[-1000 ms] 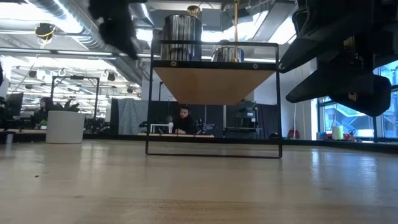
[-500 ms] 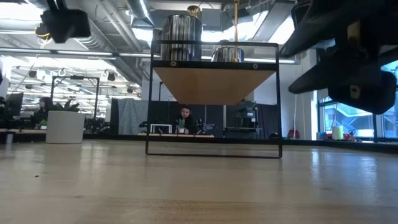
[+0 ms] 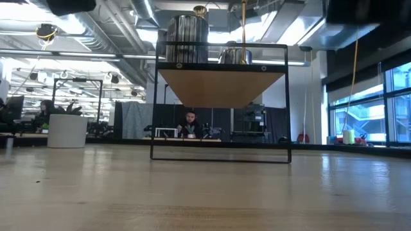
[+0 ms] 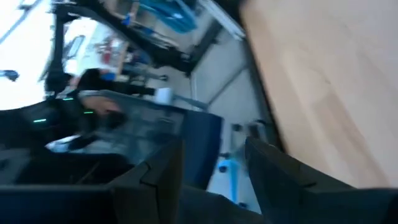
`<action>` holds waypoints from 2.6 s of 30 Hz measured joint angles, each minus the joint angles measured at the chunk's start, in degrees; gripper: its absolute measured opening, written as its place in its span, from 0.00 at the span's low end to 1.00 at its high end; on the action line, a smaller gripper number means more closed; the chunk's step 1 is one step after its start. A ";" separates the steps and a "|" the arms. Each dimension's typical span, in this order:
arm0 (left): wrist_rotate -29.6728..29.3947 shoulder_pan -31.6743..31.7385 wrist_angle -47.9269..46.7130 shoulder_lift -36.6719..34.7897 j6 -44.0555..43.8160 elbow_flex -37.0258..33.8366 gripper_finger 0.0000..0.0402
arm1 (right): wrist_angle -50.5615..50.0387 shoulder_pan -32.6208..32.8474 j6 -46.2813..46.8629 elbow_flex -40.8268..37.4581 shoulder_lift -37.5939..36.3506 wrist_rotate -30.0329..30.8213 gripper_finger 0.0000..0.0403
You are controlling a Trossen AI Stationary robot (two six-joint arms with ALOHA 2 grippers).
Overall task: Pick & Place candle stick holders
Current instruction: Put the silver scented candle on the shelf
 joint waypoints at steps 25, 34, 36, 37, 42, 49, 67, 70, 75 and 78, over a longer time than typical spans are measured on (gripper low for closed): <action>-37.49 0.88 22.77 7.09 -6.49 -0.05 1.00 | -29.28 5.75 -41.51 11.42 -17.57 17.40 0.43; -45.59 5.00 31.01 10.57 -12.15 -0.04 1.00 | -40.87 7.89 -47.58 11.84 -24.62 14.33 0.40; -44.49 6.06 32.90 11.24 -12.92 -0.04 1.00 | -41.87 8.69 -49.22 10.75 -26.74 14.28 0.37; -43.98 6.43 33.77 11.52 -13.02 -0.04 1.00 | -41.99 9.05 -49.96 10.18 -27.60 14.13 0.36; -43.09 7.94 37.96 12.49 -13.05 -0.01 1.00 | -42.07 9.55 -51.25 5.57 -33.25 11.81 0.29; -39.19 8.40 37.77 11.27 -12.43 -0.04 1.00 | -39.97 10.07 -50.61 -1.62 -42.21 9.10 0.26; -35.86 10.23 13.46 8.16 -7.95 15.14 0.97 | -39.12 11.54 -51.65 -3.52 -44.76 9.01 0.26; -32.59 12.94 4.41 10.27 -8.61 21.12 0.91 | -39.64 11.54 -51.40 -3.53 -44.77 9.01 0.26; -26.10 17.31 -5.50 11.05 -9.03 25.94 0.70 | -40.87 11.65 -50.54 -3.54 -45.27 8.58 0.26; -21.25 19.54 -5.47 11.10 -8.82 25.97 0.51 | -41.73 11.65 -50.37 -3.54 -45.70 8.58 0.26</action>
